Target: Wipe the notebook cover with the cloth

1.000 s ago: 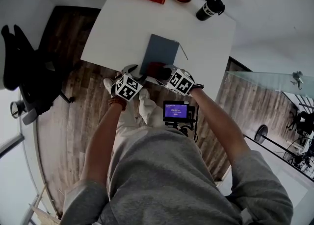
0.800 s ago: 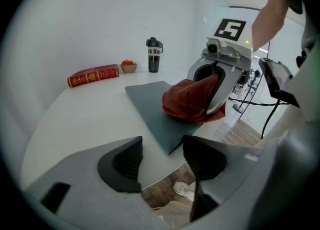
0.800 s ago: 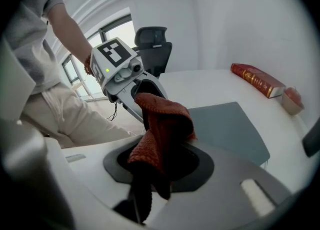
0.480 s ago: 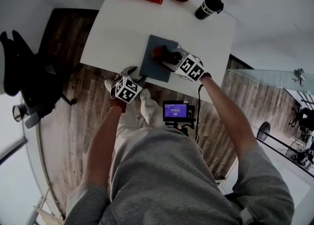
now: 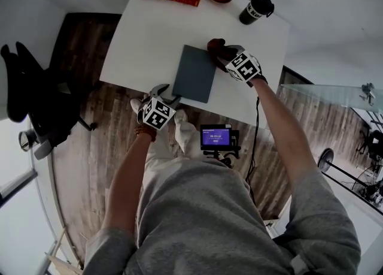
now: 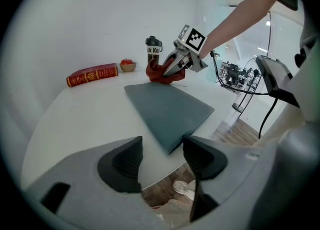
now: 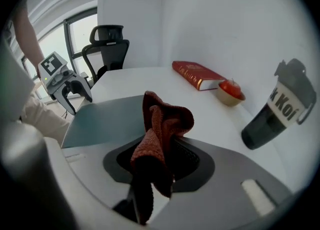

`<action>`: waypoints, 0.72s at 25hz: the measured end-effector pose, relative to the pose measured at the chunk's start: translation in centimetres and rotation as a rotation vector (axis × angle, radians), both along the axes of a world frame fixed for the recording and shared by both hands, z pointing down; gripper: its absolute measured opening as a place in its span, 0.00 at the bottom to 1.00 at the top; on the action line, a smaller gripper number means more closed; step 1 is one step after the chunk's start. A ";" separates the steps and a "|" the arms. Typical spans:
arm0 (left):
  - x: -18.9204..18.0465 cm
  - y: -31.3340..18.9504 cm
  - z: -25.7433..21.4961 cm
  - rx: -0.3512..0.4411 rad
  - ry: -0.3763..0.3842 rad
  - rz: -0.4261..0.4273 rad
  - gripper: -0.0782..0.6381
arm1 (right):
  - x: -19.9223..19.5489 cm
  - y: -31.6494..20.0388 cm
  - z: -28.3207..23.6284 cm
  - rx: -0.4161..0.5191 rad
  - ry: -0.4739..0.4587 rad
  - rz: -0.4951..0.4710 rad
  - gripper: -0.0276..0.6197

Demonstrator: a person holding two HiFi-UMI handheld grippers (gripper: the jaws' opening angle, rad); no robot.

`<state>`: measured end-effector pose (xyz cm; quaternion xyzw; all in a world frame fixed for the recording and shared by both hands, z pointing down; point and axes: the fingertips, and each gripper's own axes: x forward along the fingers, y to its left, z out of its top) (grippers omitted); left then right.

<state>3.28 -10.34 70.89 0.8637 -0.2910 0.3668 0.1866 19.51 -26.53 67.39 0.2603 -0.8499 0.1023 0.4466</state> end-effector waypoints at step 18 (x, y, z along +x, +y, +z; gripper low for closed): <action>0.0 -0.2 0.1 0.016 0.004 -0.013 0.45 | -0.6 1.3 1.8 -0.167 -0.095 0.292 0.22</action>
